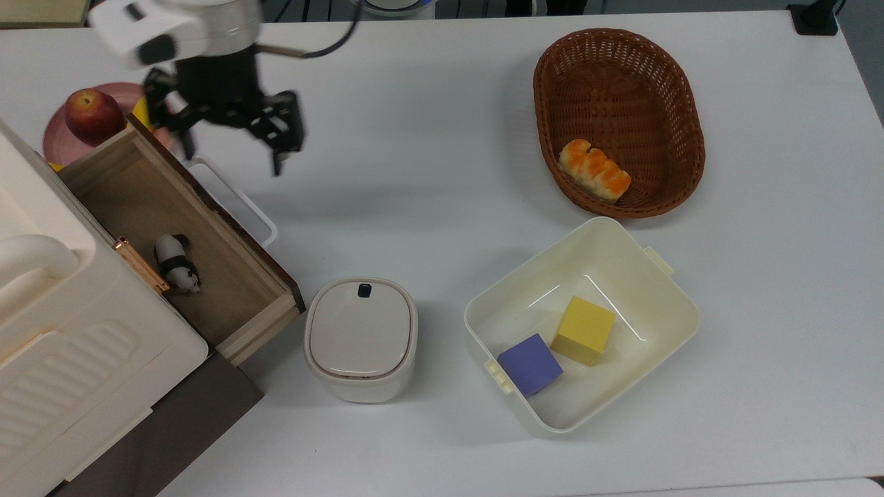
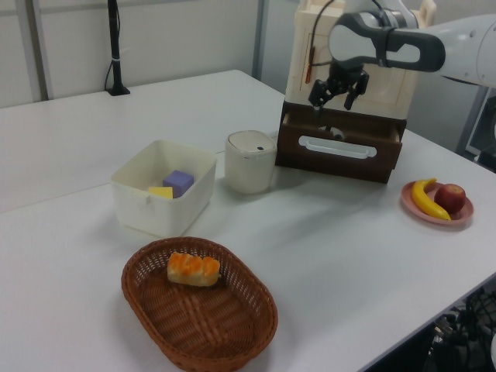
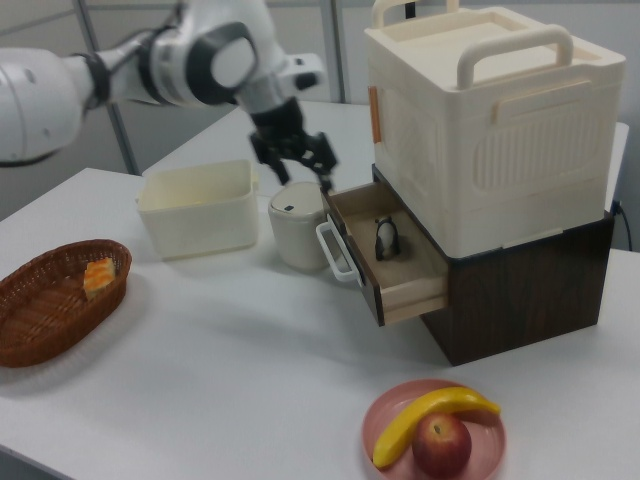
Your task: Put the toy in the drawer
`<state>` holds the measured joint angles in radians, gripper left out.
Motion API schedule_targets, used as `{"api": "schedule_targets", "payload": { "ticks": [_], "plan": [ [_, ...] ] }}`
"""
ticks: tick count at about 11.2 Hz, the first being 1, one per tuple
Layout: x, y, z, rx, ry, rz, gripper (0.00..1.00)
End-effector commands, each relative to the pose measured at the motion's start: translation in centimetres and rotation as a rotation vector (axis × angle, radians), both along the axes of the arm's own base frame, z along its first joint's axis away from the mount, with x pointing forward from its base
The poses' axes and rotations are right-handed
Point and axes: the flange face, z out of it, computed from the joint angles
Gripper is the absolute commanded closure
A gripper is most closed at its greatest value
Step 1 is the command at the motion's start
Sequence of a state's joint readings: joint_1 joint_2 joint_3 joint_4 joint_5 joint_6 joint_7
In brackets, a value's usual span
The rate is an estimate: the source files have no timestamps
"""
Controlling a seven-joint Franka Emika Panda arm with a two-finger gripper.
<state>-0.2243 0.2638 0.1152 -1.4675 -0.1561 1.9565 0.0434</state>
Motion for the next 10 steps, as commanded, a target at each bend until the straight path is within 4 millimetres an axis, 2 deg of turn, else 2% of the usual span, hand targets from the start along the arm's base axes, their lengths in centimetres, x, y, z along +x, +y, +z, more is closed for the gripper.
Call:
{"api": "schedule_targets", "payload": {
  "ticks": [1, 2, 4, 5, 7, 10],
  "plan": [
    [-3.7, 8.6, 3.1, 0.048, 0.085, -0.089, 0.0],
    [-4.7, 10.9, 3.4, 0.063, 0.111, -0.099, 0.0],
    [-6.5, 13.8, 3.1, 0.054, 0.141, -0.066, 0.0],
    [-7.2, 14.5, 2.9, 0.049, 0.149, -0.055, 0.0],
    [-8.1, 14.4, 2.8, 0.053, 0.155, -0.059, 0.0],
    [-8.4, 12.8, 3.7, 0.094, 0.151, 0.013, 0.0]
  ]
}}
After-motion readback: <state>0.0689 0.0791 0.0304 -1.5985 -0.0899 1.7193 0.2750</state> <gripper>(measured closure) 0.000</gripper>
